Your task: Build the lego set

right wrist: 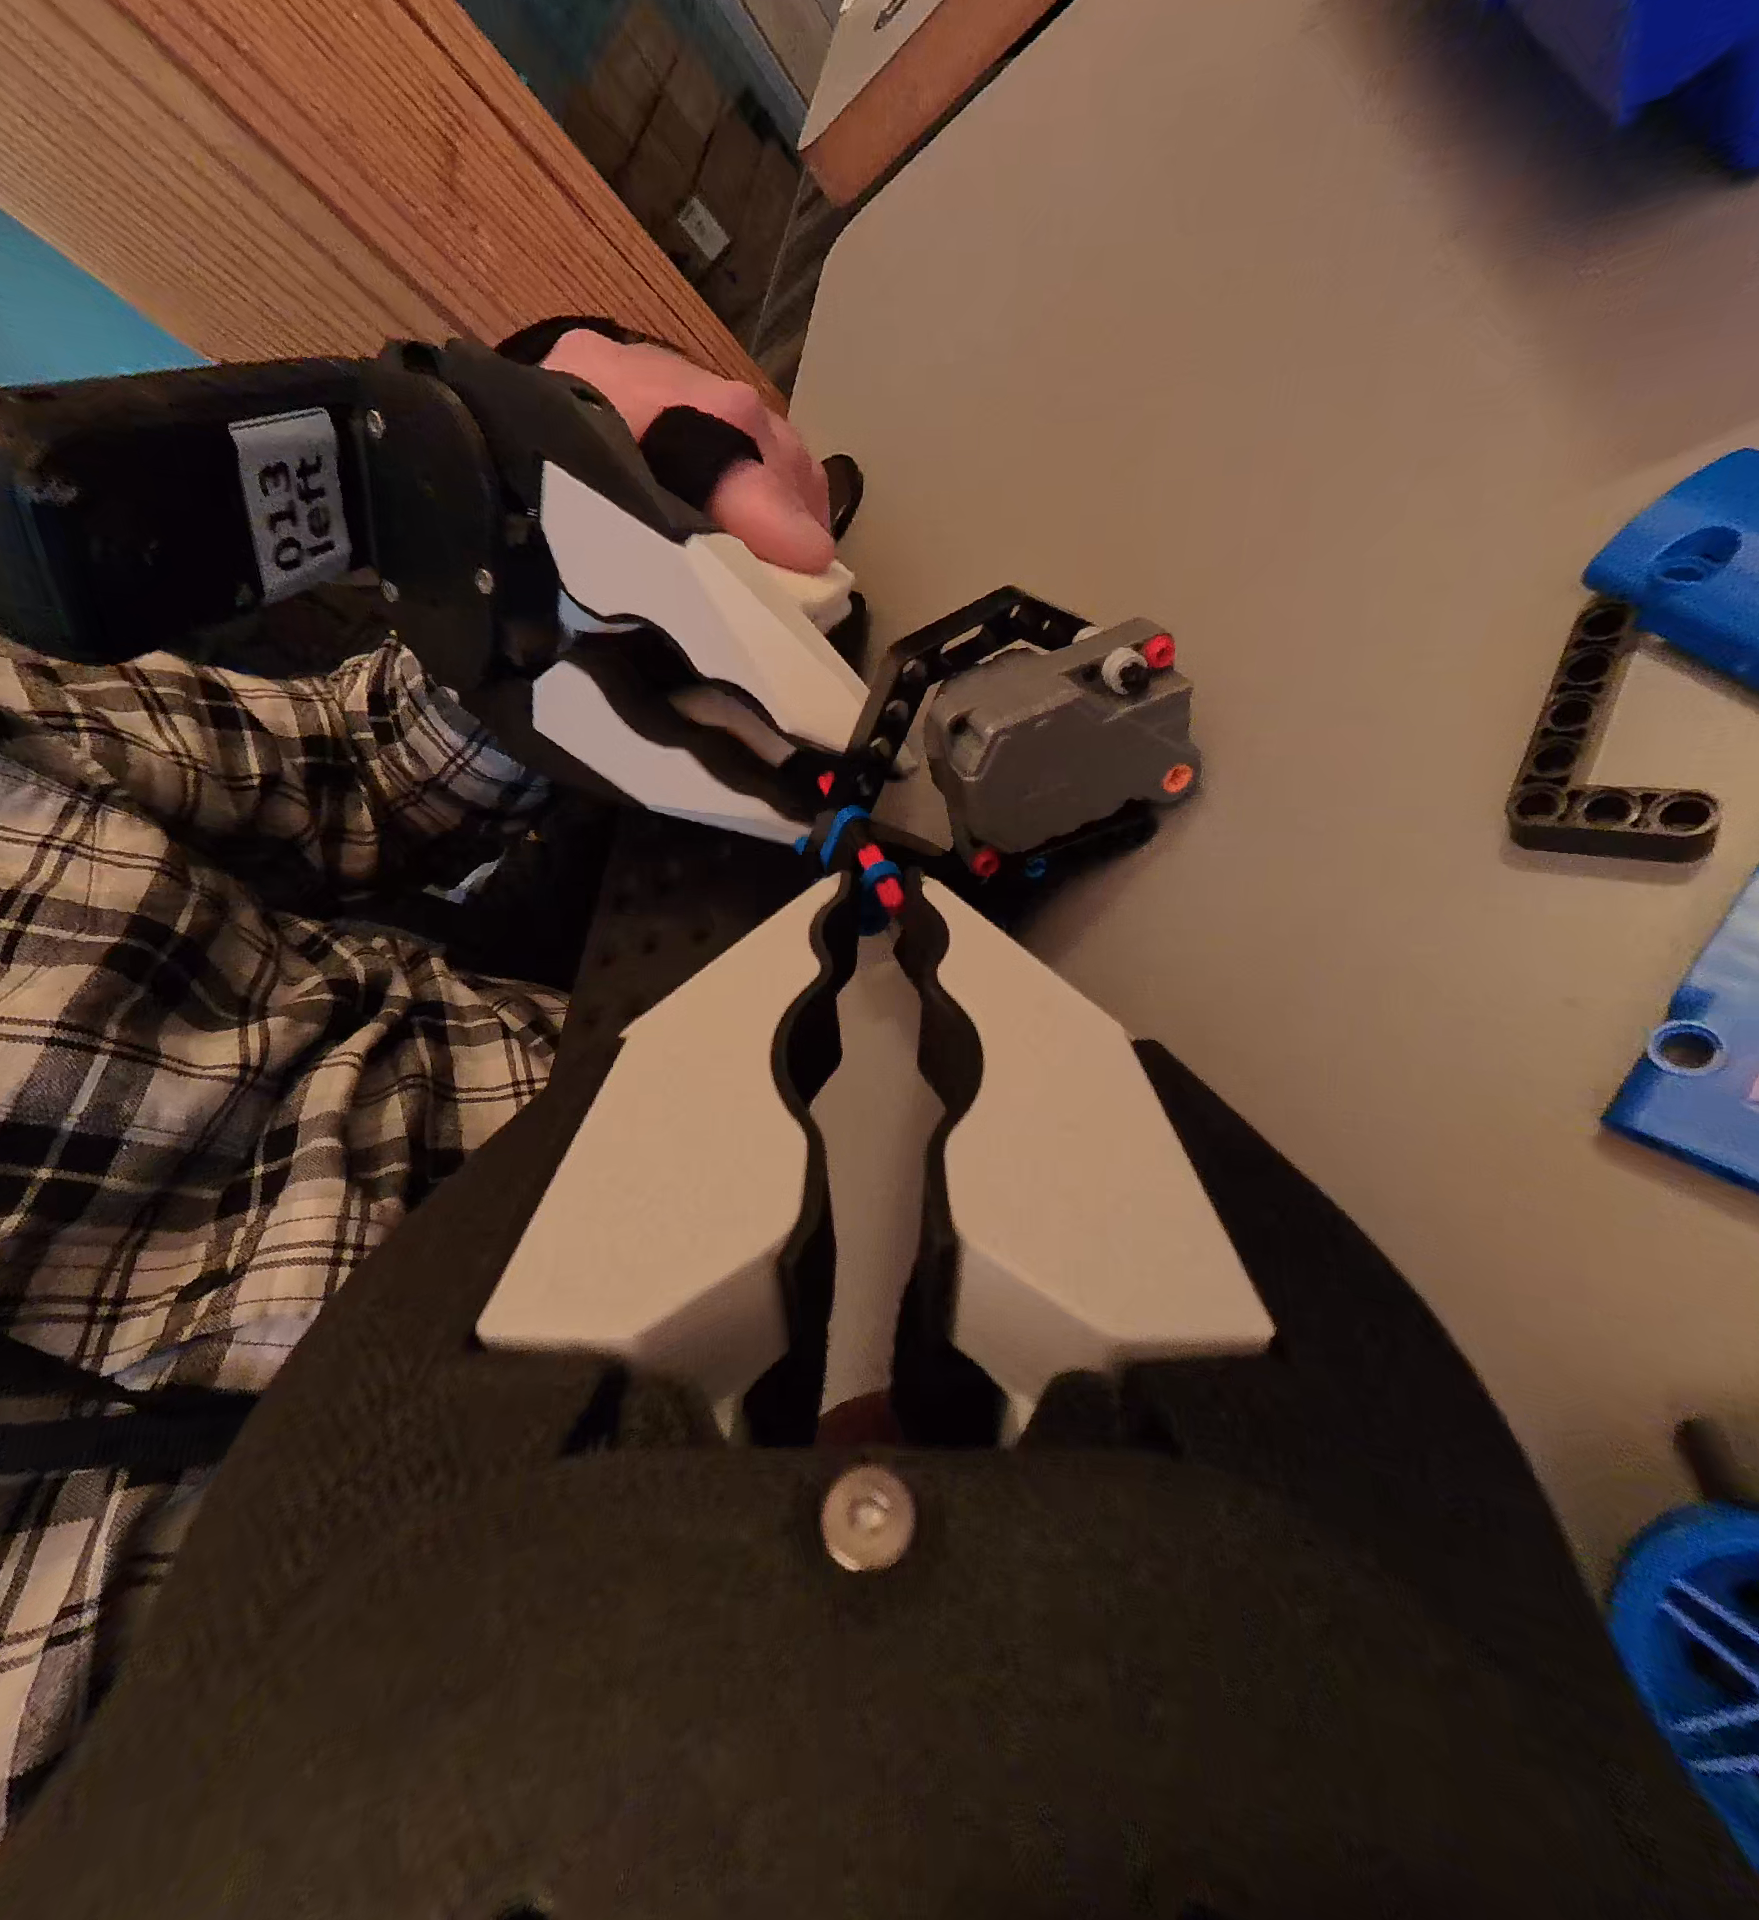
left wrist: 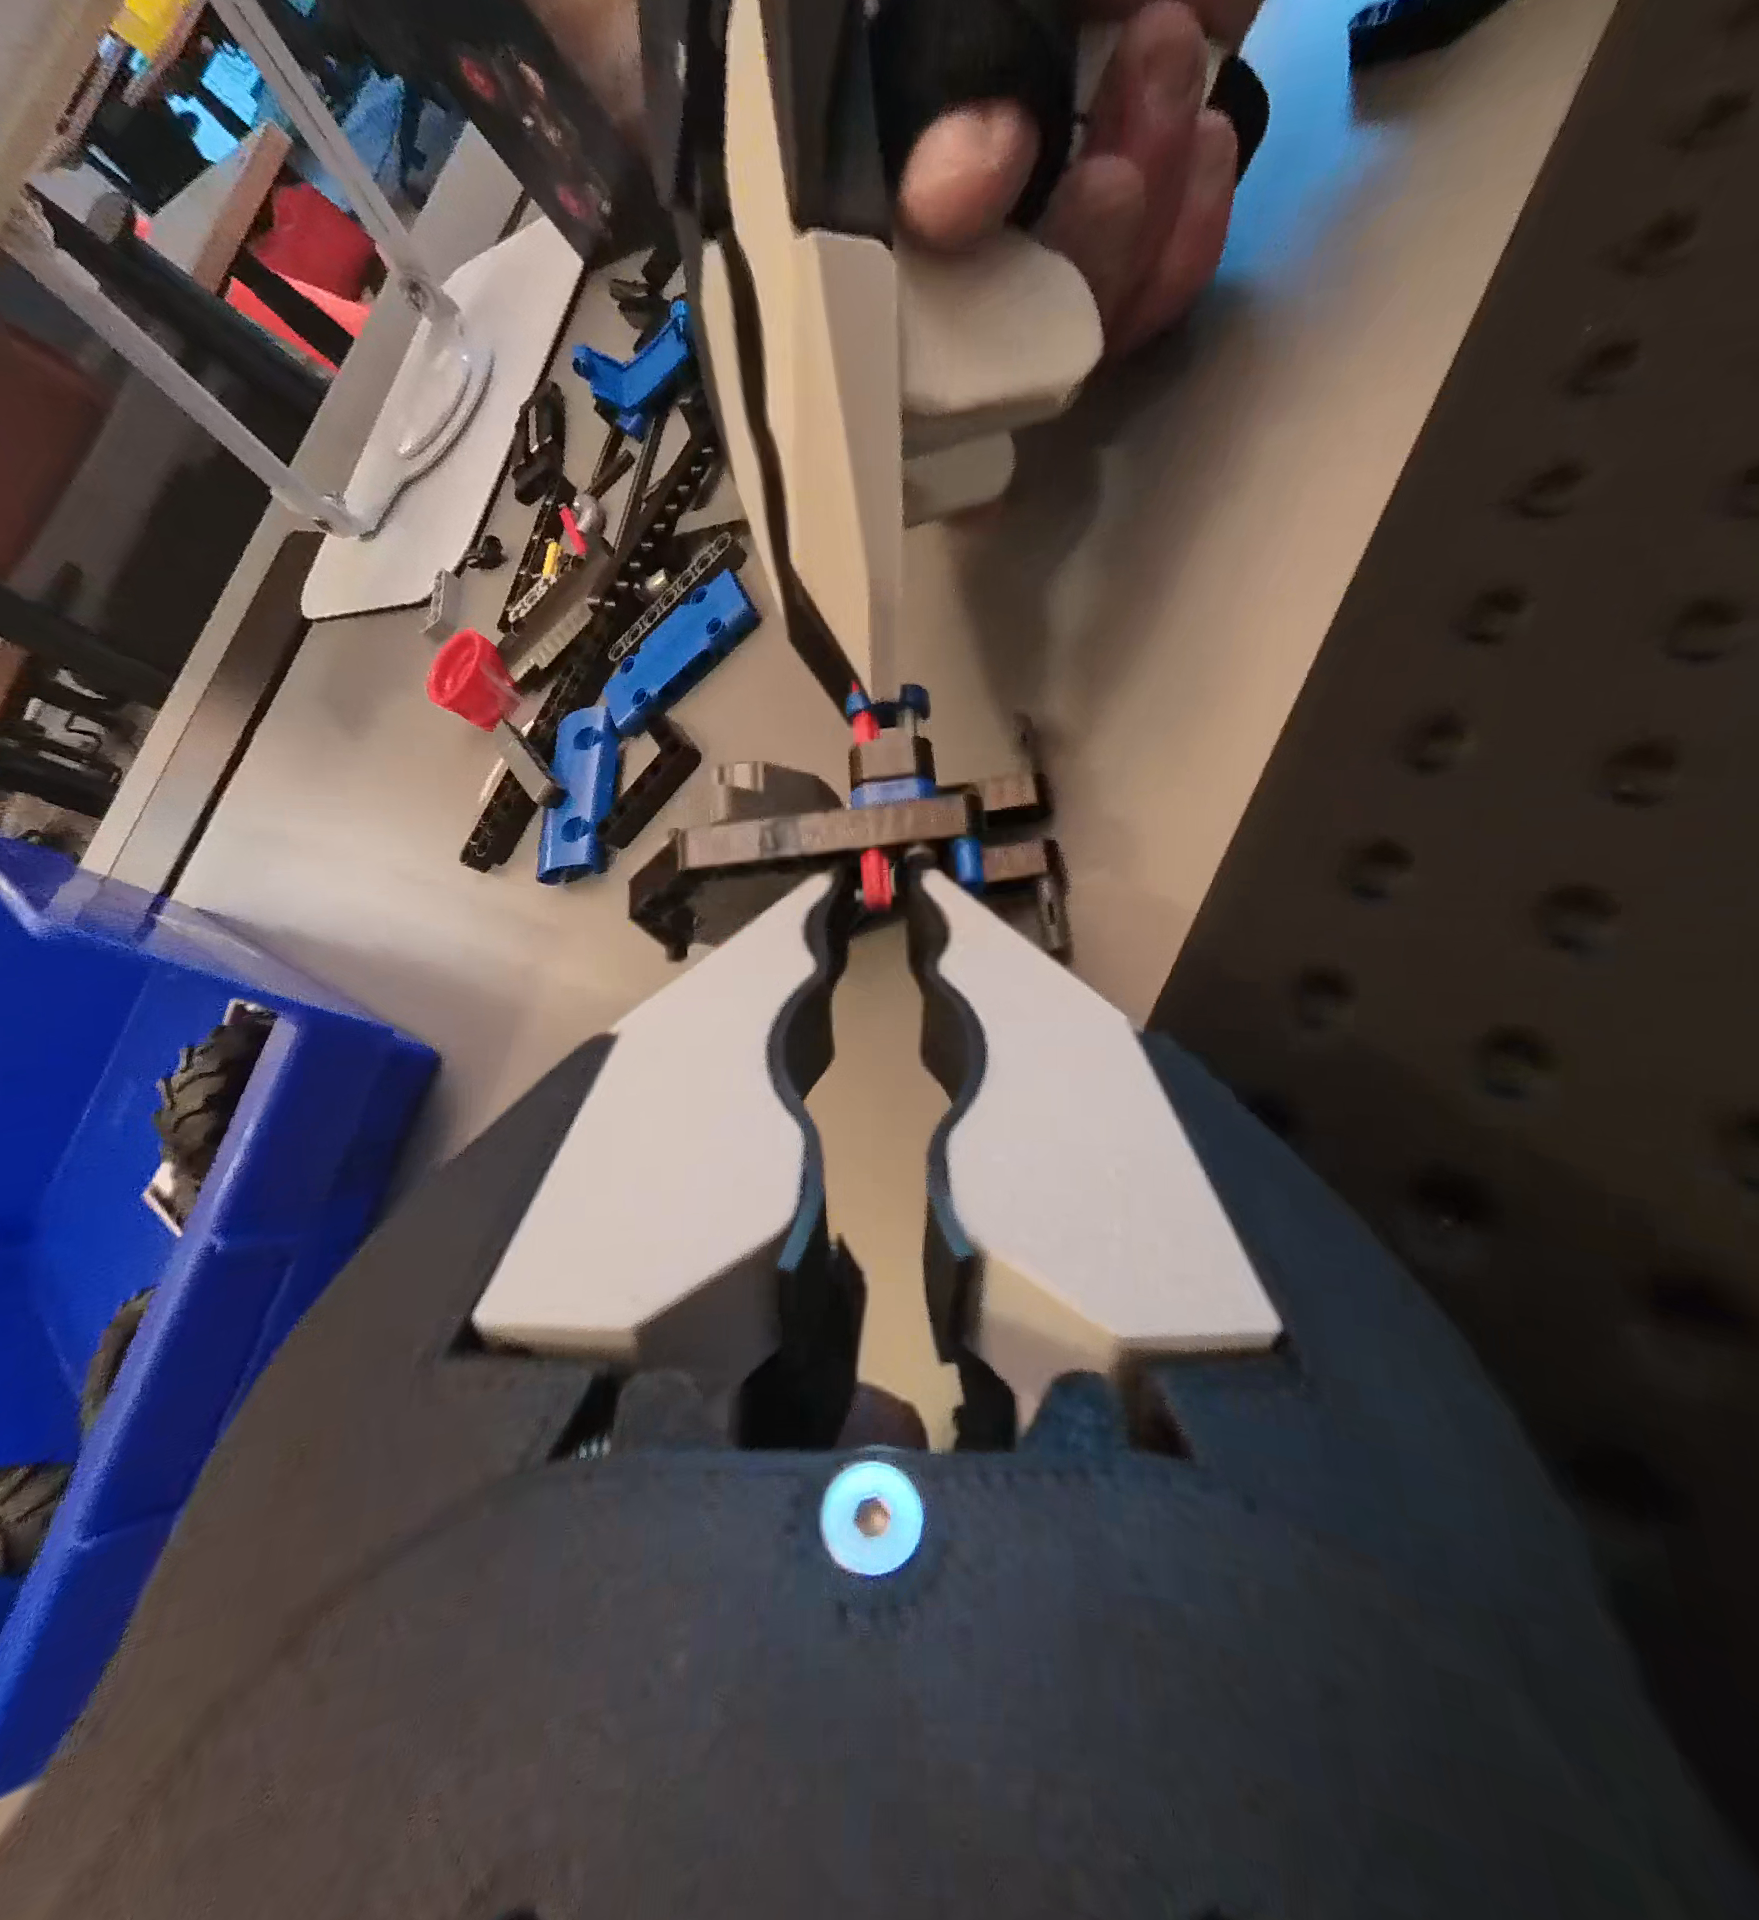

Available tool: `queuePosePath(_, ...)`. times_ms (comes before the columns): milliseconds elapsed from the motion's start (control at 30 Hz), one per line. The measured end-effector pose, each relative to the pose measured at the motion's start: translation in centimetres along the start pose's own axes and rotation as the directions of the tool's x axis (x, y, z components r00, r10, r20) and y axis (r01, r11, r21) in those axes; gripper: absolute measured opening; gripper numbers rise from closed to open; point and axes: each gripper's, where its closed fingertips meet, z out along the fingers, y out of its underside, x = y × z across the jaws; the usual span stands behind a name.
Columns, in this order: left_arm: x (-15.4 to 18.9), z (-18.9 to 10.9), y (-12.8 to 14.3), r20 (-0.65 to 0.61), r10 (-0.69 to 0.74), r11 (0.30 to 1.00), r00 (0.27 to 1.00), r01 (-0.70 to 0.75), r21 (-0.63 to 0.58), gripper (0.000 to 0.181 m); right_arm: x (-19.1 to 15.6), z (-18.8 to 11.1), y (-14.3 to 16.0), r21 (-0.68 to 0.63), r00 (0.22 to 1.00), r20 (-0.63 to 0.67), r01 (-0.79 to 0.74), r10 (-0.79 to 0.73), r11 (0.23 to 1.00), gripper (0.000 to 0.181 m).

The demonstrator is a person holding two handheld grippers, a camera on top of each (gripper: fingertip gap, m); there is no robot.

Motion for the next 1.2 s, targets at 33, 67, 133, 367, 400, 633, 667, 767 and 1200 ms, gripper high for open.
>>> queuePosePath(33, 0.0, 0.0, 0.0, -0.003, -0.005, 1.0, 1.0, 0.005, 0.002, 0.007, -0.1, 0.1, 0.1, -0.002, 1.0, 0.001, 0.001, -0.001, 1.0, 0.006)
queuePosePath(67, 0.0, 0.0, 0.0, -0.004, -0.005, 1.0, 1.0, 0.005, 0.003, 0.008, -0.1, 0.1, 0.0, 0.001, 1.0, -0.001, 0.003, -0.003, 1.0, 0.006)
queuePosePath(133, 0.0, 0.0, 0.0, -0.011, -0.016, 1.0, 1.0, 0.016, 0.008, 0.008, -0.1, 0.1, 0.1, 0.0, 1.0, 0.004, -0.001, 0.001, 1.0, 0.006)
queuePosePath(367, 0.3, 0.1, 0.1, -0.026, 0.014, 1.0, 1.0, -0.013, 0.012, 0.005, -0.2, 0.3, 0.1, -0.001, 1.0, 0.016, -0.016, 0.016, 1.0, 0.006)
queuePosePath(400, 0.4, 0.1, 0.1, -0.03, 0.012, 1.0, 0.999, -0.011, 0.013, 0.004, -0.2, 0.3, 0.0, 0.003, 1.0, 0.016, -0.02, 0.02, 1.0, 0.006)
queuePosePath(633, 0.0, 0.3, 0.5, 0.019, 0.022, 1.0, 1.0, -0.022, 0.016, 0.0, -0.5, 0.8, 0.1, 0.007, 0.999, 0.026, -0.03, 0.029, 1.0, 0.005)
queuePosePath(667, 0.0, 0.3, 0.6, 0.025, 0.023, 1.0, 0.999, -0.024, 0.014, 0.0, -0.6, 0.9, 0.0, 0.012, 0.999, 0.027, -0.033, 0.033, 0.999, 0.005)
queuePosePath(767, 0.0, 0.3, 0.7, 0.038, 0.033, 0.999, 0.999, -0.033, 0.003, 0.0, -0.6, 1.1, -0.2, 0.022, 0.999, 0.02, -0.028, 0.027, 0.999, 0.005)
queuePosePath(1200, -0.4, 0.6, 0.8, 0.088, 0.063, 0.998, 0.994, -0.06, -0.035, 0.0, -0.3, 1.4, -0.5, 0.031, 0.999, -0.032, 0.013, -0.012, 0.999, 0.005)
